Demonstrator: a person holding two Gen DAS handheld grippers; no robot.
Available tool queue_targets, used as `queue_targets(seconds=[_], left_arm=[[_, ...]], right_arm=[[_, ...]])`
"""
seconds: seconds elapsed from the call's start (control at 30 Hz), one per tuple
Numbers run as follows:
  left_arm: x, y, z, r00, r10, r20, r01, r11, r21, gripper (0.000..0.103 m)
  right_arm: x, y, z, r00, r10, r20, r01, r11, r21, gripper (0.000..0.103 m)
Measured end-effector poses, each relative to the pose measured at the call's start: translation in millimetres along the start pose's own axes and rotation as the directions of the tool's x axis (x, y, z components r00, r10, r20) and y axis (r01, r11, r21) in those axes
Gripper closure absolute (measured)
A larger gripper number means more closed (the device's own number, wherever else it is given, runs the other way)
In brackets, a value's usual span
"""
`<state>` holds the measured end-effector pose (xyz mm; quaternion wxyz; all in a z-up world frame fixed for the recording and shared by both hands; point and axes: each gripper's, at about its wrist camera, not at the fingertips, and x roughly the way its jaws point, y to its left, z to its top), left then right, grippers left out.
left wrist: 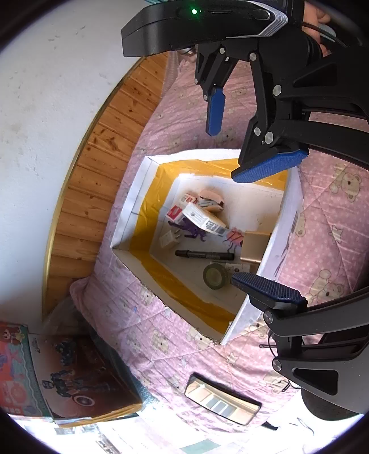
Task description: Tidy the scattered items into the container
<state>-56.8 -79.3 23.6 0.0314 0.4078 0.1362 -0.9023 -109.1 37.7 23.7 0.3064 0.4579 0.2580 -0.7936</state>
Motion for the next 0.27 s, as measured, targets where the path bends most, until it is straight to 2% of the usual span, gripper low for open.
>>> queue_targets(seconds=[0.27], left_arm=[[-6.6,-6.5,-2.8,1.000,0.004,0.000,-0.004,1.000,0.016,0.035]], right_arm=[[-2.6,2.3,-4.7,1.000,-0.001,0.001,0.001,1.000,-0.002,0.045]])
